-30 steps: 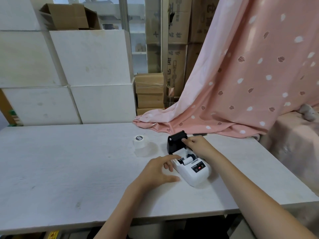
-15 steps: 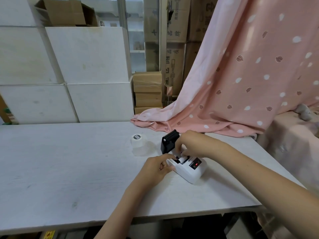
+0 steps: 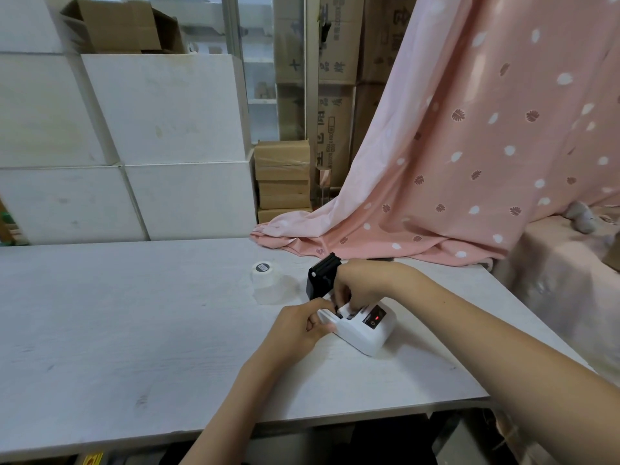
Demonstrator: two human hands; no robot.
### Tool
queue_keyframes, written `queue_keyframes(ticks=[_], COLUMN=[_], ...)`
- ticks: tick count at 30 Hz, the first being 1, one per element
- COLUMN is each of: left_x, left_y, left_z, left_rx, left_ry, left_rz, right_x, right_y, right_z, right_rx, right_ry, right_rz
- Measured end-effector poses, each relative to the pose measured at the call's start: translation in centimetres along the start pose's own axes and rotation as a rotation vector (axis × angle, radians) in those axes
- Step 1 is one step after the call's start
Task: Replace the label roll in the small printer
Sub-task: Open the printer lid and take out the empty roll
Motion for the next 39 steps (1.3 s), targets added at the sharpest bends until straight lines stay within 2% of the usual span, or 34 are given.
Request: queue_keyframes(ticks=[3, 6, 9, 11, 14, 18, 29, 31, 32, 34, 36, 39], left_x=[0.0, 0.1, 0.1, 0.1, 0.1, 0.1, 0.0, -0.1, -0.1, -0.1, 0.0, 0.1], left_y=[-0.1, -0.3, -0.3, -0.3, -0.2, -0.3, -0.1, -0.2, -0.2, -0.1, -0.1, -0.1], left_z=[-0.2, -0.5, -0.7, -0.7, -0.7, -0.9, -0.7, -0.4, -0.3, -0.1, -0.1, -0.3], left_rx=[0.008, 0.02, 0.028, 0.032, 0.028, 0.024, 0.014, 0.001, -0.002, 0.014, 0.052, 0.097], left_ry=[-0.011, 0.005, 0.002, -0.001, 0.01, 0.014, 0.024, 0.023, 0.025, 0.023, 0.006, -0.006], left_rz=[0.004, 0.016, 0.035, 0.041, 0.04, 0.027, 0.022, 0.023, 0.024, 0.027, 0.032, 0.048], right_x=[-0.5, -1.4, -2.3, -2.9, -3.6, -4.2, -4.5, -5.1, -5.4, -6.2, -6.7, -6.6], right_y=[0.9, 1.8, 1.4, 0.2, -2.5, -4.7, -6.1, -5.9, -5.7, -5.3, -5.7, -7.0], right_z=[0.3, 2.0, 5.7, 8.4, 11.0, 12.0, 10.5, 9.2, 8.1, 5.3, 2.5, 0.2], right_rx=[0.027, 0.159, 0.3, 0.328, 0.309, 0.34, 0.396, 0.305, 0.321, 0.501, 0.615, 0.608], right_ry=[0.018, -0.005, -0.116, -0.232, -0.387, -0.476, -0.583, -0.574, -0.549, -0.485, -0.408, -0.341], right_rz=[0.087, 0.236, 0.39, 0.434, 0.402, 0.378, 0.427, 0.468, 0.538, 0.623, 0.529, 0.376])
Point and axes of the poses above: each hand's wrist, its own x-axis towards the middle knuckle, its own y-axis out of the back of the hand, z = x × y, the point moved 3 cm from there along x, towards the middle knuckle, and after that the axes turned 3 degrees about -z, right-handed, at the moved point
